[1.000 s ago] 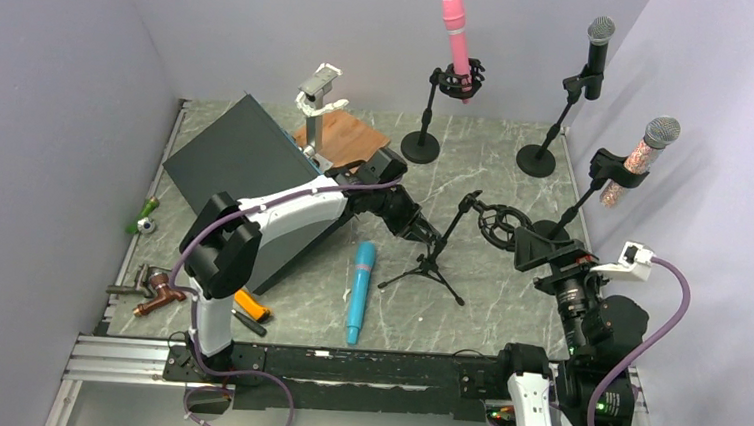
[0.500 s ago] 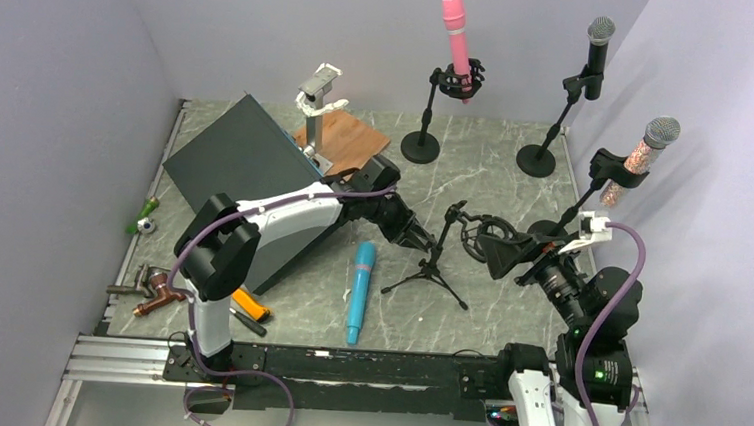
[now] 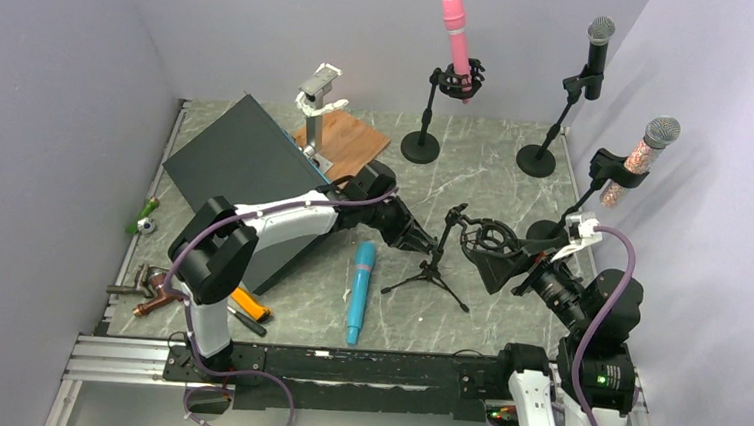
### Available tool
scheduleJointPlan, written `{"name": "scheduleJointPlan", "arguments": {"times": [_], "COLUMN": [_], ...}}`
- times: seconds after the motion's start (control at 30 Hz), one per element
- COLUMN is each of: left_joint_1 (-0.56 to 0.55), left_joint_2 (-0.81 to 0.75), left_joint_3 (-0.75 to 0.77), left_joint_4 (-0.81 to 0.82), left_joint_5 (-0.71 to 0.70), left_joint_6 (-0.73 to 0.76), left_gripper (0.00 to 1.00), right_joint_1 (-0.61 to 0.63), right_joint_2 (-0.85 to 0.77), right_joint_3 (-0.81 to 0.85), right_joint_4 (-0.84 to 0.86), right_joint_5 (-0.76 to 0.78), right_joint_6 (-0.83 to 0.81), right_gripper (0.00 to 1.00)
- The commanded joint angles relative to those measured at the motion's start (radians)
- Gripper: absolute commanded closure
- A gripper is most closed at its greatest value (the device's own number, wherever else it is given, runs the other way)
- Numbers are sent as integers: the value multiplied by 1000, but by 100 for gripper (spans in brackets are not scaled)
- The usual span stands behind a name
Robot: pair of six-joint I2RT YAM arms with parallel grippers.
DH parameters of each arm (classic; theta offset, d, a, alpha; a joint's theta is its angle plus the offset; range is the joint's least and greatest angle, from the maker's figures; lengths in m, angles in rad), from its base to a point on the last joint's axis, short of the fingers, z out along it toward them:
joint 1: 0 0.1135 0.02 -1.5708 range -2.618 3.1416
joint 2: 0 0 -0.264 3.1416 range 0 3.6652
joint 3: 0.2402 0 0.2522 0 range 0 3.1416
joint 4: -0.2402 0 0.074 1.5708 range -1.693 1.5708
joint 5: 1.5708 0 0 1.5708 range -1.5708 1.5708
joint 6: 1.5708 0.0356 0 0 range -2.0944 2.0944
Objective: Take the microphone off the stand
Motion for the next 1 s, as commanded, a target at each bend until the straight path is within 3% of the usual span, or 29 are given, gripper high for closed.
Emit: {"name": "scheduleJointPlan", "arguments": {"times": [0.0, 0.13, 0.17, 0.3, 0.5, 0.63, 0.7, 0.8, 0.87, 0.97], "left_joint_1": [-12, 2, 6, 22, 49, 73, 78, 80, 77, 69], "left_joint_2": [-14, -56, -60, -89, -262, -323, -329, -327, -307, -254], "left_joint_3": [-11, -35, -35, -39, -208, -298, -327, -387, -452, -538], "left_joint_4": [-191, -121, -106, -23, 247, 443, 548, 708, 901, 1168], "left_joint_5": [-98, -126, -124, -133, -220, -199, -156, -101, -58, -36], "left_joint_6": [178, 243, 268, 395, 555, 639, 657, 596, 499, 322], "left_gripper": [80, 50, 48, 44, 42, 46, 39, 21, 10, 7], "right_joint_1": [2, 2, 2, 1, 1, 0, 1, 1, 3, 2], "right_joint_2": [-15, -1, 2, -2, 4, 5, 10, 18, 20, 16], "right_joint_3": [50, 64, 70, 80, 82, 62, 57, 60, 62, 56], "right_joint_4": [-36, -50, -54, -46, -53, -35, -34, -42, -44, -29], "right_joint_5": [-5, 3, 4, 10, 28, 28, 28, 44, 51, 59], "right_joint_6": [-43, -47, -46, -39, -34, -22, -22, -23, -22, -13], "right_gripper": [0, 0, 0, 0, 0, 0, 0, 0, 0, 0]}}
